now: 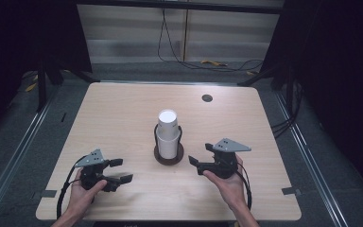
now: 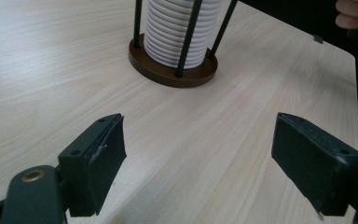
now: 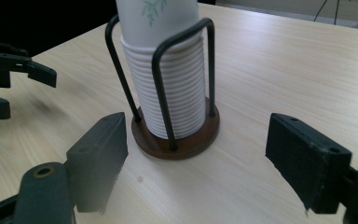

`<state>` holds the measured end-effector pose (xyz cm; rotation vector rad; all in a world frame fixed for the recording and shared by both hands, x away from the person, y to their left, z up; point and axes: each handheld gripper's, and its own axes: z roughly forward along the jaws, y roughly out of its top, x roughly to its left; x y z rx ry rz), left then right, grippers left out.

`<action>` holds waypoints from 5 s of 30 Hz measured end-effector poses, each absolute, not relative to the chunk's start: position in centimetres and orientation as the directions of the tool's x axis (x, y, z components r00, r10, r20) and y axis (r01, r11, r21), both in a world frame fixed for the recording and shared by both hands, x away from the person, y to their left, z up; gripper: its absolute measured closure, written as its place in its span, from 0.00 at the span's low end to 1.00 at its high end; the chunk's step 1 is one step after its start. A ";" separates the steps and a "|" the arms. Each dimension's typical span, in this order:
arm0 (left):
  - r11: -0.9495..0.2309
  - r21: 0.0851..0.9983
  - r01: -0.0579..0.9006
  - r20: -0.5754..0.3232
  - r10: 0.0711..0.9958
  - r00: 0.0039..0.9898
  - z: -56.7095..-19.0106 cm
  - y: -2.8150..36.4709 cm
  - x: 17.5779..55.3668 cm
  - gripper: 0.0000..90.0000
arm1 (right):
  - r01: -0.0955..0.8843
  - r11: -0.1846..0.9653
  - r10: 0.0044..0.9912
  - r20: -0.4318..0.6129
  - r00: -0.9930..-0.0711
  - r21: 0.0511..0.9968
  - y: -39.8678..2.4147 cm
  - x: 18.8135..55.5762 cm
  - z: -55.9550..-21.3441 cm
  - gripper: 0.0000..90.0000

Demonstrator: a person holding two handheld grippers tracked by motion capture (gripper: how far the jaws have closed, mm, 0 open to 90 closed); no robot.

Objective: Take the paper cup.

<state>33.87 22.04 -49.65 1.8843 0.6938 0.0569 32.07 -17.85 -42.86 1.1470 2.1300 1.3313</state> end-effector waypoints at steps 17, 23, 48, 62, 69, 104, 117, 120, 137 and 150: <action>-0.263 0.858 0.441 -0.279 0.483 0.830 -49.7 22.3 33.8 0.19 | 0.434 0.216 0.739 0.143 -0.658 0.875 -15.1 35.6 -39.9 0.17; -0.259 0.856 0.448 -0.285 0.485 0.827 -49.7 22.3 33.9 0.19 | 0.411 0.263 0.725 0.102 -0.681 0.873 -13.8 36.2 -39.1 0.17; -0.268 0.850 0.453 -0.278 0.503 0.818 -49.8 22.5 33.8 0.19 | 0.388 0.298 0.695 0.081 -0.715 0.872 -10.5 40.2 -36.9 0.21; -0.272 0.848 0.455 -0.278 0.503 0.818 -50.0 22.5 33.8 0.19 | 0.408 0.298 0.717 0.080 -0.693 0.863 -9.6 41.4 -37.5 0.31; -0.270 0.848 0.457 -0.280 0.502 0.818 -50.0 22.5 33.8 0.19 | 0.409 0.290 0.714 0.089 -0.694 0.865 -9.6 41.5 -37.3 0.35; -0.273 0.846 0.458 -0.284 0.497 0.820 -50.0 22.6 33.8 0.19 | 0.372 0.221 0.706 0.115 -0.698 0.901 -10.3 41.1 -35.5 0.37; -0.275 0.845 0.458 -0.283 0.497 0.820 -50.1 22.5 33.8 0.19 | 0.361 0.180 0.700 0.139 -0.701 0.915 -10.6 41.0 -35.0 0.37; -0.275 0.845 0.458 -0.283 0.496 0.821 -50.1 22.5 33.8 0.19 | 0.351 0.174 0.700 0.136 -0.701 0.920 -10.4 40.8 -34.8 0.37; -0.283 0.847 0.451 -0.278 0.488 0.827 -50.1 22.3 33.7 0.19 | 0.318 0.107 0.703 0.155 -0.694 0.942 -11.0 40.3 -33.7 0.38; -0.290 0.847 0.445 -0.267 0.492 0.829 -50.1 21.8 33.9 0.19 | 0.313 0.077 0.698 0.173 -0.695 0.947 -11.7 40.1 -32.5 0.38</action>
